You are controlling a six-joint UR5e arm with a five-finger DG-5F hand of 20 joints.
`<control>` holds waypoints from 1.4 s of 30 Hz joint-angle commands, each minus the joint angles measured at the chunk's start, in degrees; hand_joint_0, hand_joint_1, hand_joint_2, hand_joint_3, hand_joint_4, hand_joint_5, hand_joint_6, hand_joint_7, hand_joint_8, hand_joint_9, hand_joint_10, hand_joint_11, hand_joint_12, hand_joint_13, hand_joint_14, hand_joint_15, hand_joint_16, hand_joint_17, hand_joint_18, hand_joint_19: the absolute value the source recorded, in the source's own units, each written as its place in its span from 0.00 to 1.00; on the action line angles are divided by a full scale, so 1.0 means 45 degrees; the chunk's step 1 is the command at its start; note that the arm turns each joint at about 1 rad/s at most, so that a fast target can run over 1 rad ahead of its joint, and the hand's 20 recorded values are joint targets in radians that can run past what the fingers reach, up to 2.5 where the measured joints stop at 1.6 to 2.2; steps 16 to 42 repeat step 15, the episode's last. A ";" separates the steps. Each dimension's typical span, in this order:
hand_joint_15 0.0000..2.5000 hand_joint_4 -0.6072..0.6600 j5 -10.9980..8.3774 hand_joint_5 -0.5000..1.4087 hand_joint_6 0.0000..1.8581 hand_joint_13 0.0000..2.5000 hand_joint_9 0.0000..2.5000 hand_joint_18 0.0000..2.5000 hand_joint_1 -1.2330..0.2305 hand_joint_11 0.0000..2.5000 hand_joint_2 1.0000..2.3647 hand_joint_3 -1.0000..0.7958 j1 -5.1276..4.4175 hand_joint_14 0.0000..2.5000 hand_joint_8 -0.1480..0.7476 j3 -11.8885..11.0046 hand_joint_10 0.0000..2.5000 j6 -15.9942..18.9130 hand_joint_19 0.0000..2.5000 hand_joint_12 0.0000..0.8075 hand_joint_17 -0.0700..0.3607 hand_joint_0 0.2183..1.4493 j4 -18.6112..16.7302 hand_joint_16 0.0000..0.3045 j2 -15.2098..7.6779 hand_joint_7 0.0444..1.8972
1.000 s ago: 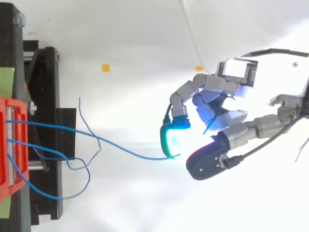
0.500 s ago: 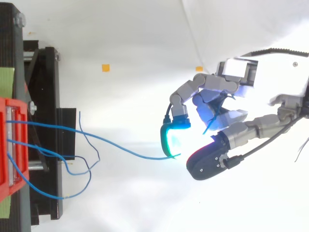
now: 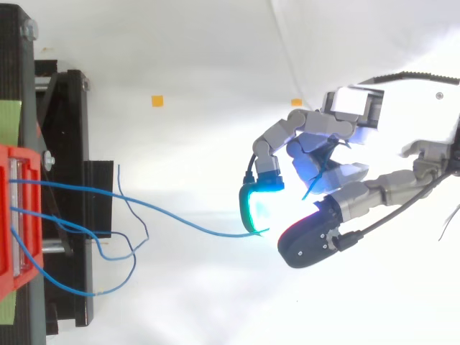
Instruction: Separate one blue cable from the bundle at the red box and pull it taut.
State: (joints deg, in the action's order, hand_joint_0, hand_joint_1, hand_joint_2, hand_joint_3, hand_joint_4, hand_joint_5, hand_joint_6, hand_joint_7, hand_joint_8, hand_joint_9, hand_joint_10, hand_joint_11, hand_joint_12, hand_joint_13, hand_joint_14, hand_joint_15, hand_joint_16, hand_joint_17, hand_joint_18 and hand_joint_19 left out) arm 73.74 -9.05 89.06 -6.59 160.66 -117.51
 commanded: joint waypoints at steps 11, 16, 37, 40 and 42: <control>0.56 0.41 0.0000 0.17 0.53 0.33 0.27 0.50 0.29 0.59 0.01 0.34 0.0000 1.00 0.49 0.0014 1.00 0.0000 0.62 0.43 0.36 0.46 0.0002 0.12 0.0000 0.64; 0.56 0.40 0.0000 0.17 0.53 0.33 0.27 0.50 0.28 0.59 0.01 0.34 0.0000 1.00 0.49 -0.0006 1.00 0.0000 0.62 0.42 0.36 0.46 -0.0018 0.12 0.0000 0.65; 0.56 0.40 0.0000 0.17 0.53 0.33 0.27 0.50 0.28 0.59 0.01 0.34 0.0000 1.00 0.49 -0.0006 1.00 0.0000 0.62 0.42 0.36 0.46 -0.0018 0.12 0.0000 0.65; 0.56 0.40 0.0000 0.17 0.53 0.33 0.27 0.50 0.28 0.59 0.01 0.34 0.0000 1.00 0.49 -0.0006 1.00 0.0000 0.62 0.42 0.36 0.46 -0.0018 0.12 0.0000 0.65; 0.56 0.40 0.0000 0.17 0.53 0.33 0.27 0.50 0.28 0.59 0.01 0.34 0.0000 1.00 0.49 -0.0006 1.00 0.0000 0.62 0.42 0.36 0.46 -0.0018 0.12 0.0000 0.65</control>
